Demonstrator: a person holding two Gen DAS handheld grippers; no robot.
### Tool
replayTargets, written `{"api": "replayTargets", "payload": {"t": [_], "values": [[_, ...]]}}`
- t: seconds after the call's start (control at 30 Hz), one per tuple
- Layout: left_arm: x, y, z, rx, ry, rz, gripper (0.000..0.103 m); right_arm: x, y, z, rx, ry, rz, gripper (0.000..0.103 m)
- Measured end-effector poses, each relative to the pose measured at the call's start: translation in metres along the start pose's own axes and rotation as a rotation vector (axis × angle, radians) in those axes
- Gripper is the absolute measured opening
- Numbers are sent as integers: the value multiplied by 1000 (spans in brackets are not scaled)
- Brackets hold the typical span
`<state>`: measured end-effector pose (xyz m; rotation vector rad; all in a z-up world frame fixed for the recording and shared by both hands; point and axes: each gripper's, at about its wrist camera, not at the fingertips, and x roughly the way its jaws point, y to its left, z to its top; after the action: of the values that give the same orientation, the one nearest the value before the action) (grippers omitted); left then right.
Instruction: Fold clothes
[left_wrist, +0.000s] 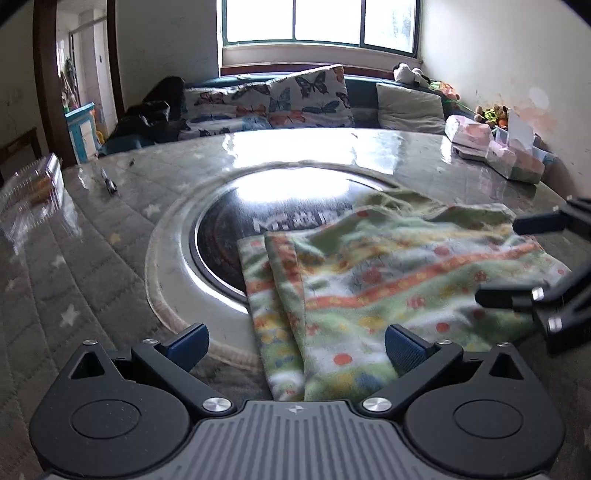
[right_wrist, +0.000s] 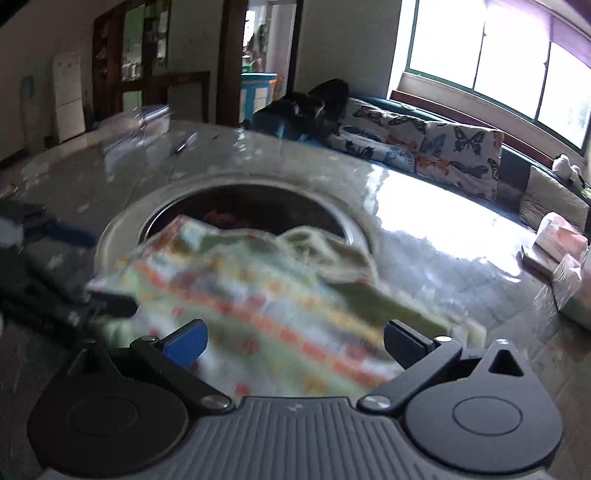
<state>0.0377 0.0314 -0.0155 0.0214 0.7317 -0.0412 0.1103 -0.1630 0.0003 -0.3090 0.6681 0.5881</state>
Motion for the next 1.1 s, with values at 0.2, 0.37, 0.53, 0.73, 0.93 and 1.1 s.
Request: {"api": "replayTargets", "payload": {"t": [0.2,0.37,0.53,0.73,0.93,1.1], "values": [[8,-4,-3,19,10,0,103,41,-17,9,89,72,19,97],[10,6,-4,-5,20,-23,103,47,-24,18,123,68,25,96],[11,6,-5,-10,21,-31,103,66,-27,34,141,84,41,90],[10,10,-3,-19,24,-26,103,81,-27,41,137,91,21,84],[10,14,-3,-26,24,-5,103,73,-20,42,109,82,39,84],[12,15,-3,-29,29,3,103,80,-18,39,112,92,34,87]]}}
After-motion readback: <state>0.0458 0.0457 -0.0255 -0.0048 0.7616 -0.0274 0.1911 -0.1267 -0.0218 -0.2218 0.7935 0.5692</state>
